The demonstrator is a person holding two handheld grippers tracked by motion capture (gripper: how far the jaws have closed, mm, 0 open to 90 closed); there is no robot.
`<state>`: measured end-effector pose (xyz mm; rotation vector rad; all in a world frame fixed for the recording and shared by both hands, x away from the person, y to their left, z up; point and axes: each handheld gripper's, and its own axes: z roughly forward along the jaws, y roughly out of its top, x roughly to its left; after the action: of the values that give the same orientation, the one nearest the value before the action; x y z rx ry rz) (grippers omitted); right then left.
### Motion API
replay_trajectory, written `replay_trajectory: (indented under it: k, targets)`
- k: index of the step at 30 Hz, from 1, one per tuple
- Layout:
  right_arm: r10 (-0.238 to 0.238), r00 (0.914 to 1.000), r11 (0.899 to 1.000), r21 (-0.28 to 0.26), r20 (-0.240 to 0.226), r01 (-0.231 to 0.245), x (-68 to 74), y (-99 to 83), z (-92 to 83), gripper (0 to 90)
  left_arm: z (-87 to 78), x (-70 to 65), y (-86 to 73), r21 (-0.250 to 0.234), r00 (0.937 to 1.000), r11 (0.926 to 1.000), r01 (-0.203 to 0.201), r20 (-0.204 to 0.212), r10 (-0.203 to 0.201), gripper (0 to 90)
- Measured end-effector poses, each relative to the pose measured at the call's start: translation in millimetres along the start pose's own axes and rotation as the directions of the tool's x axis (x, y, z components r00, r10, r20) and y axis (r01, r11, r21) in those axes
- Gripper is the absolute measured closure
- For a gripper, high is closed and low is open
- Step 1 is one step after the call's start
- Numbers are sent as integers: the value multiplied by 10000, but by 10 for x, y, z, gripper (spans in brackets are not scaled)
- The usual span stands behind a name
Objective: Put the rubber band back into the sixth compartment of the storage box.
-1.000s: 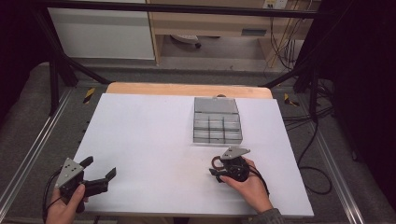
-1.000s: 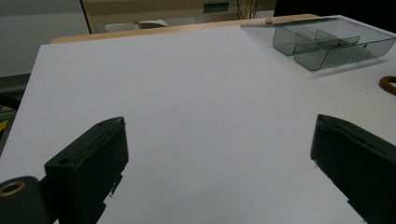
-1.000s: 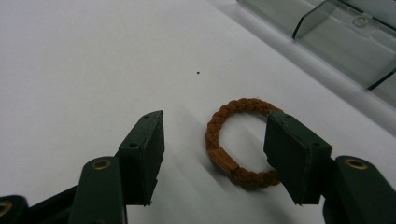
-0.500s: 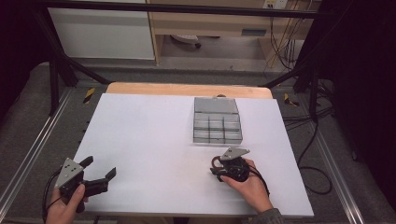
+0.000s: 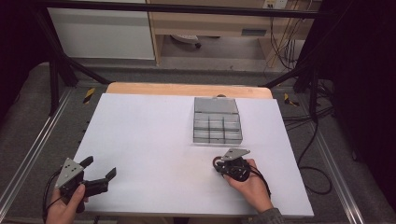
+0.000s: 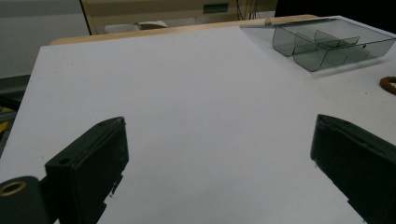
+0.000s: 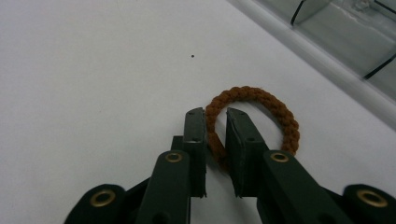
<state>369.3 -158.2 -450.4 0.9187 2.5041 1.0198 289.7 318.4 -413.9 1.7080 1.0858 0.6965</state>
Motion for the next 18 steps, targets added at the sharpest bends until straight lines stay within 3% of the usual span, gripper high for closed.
replay_trajectory:
  k: [18]
  targets:
    - [84, 9999, 9985, -542, 123, -77, -9, 5, -115, 843, -3, 2, 0, -4, 10000, 10000, 31, -8, -31, 46]
